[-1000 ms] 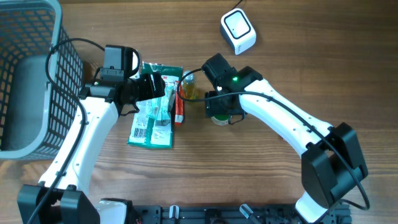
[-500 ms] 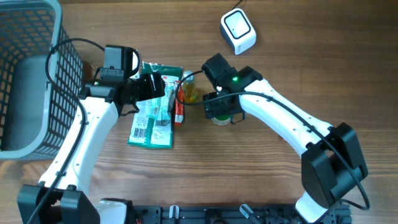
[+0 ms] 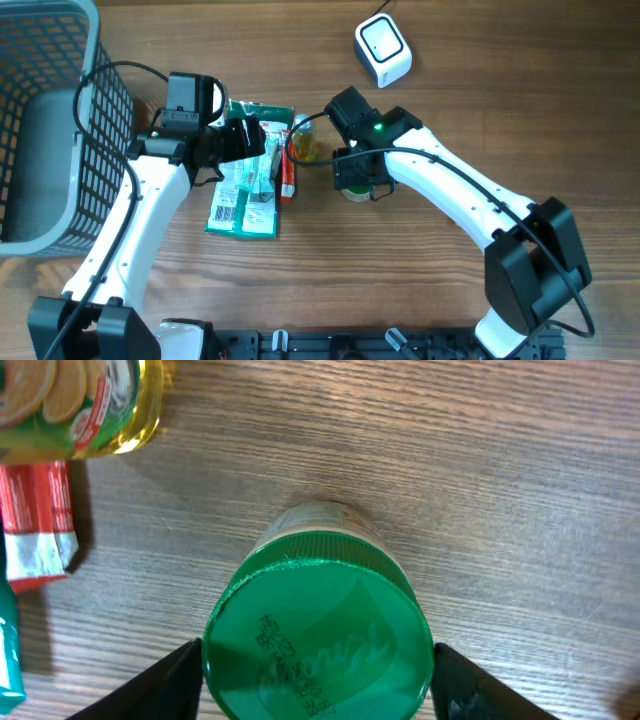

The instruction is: Scan the item barcode

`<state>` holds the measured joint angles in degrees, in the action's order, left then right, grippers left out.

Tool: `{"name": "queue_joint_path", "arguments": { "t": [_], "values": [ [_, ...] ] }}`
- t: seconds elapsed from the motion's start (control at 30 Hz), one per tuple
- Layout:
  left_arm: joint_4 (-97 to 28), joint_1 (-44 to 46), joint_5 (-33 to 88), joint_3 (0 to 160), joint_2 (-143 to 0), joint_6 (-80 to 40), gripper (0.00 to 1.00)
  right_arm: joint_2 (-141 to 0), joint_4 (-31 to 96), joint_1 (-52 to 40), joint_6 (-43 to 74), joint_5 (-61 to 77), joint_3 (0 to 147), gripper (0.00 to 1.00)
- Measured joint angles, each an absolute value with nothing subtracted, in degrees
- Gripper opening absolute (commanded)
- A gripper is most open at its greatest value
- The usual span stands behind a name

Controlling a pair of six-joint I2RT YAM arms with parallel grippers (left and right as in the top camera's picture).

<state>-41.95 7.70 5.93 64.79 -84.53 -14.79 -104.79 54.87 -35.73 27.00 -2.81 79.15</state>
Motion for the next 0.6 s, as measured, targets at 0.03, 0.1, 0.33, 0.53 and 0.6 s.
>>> {"name": "queue_joint_path", "arguments": {
  "t": [0.03,0.1,0.33,0.53,0.6],
  "values": [
    [-41.9,7.7,5.9,64.8,-84.5,-14.8,1.00,-104.8,54.9,-35.7,26.1,-2.8,79.2,0.96],
    [-42.0,7.7,5.9,64.8,-84.5,-14.8,1.00,-104.8,54.8,-35.7,25.2,-2.8,79.2,1.00],
    [-42.0,7.7,5.9,64.8,-84.5,-14.8,1.00,-104.8,52.7,-35.7,27.2,-4.9,79.2,1.00],
    [-42.0,7.7,5.9,64.8,-84.5,-14.8,1.00,-104.8,53.6,-35.7,30.3,-5.7,79.2,1.00],
    [-42.0,7.7,5.9,64.8,-84.5,-14.8,1.00,-104.8,53.6,-35.7,30.5,-5.7,79.2,1.00]
  ]
}}
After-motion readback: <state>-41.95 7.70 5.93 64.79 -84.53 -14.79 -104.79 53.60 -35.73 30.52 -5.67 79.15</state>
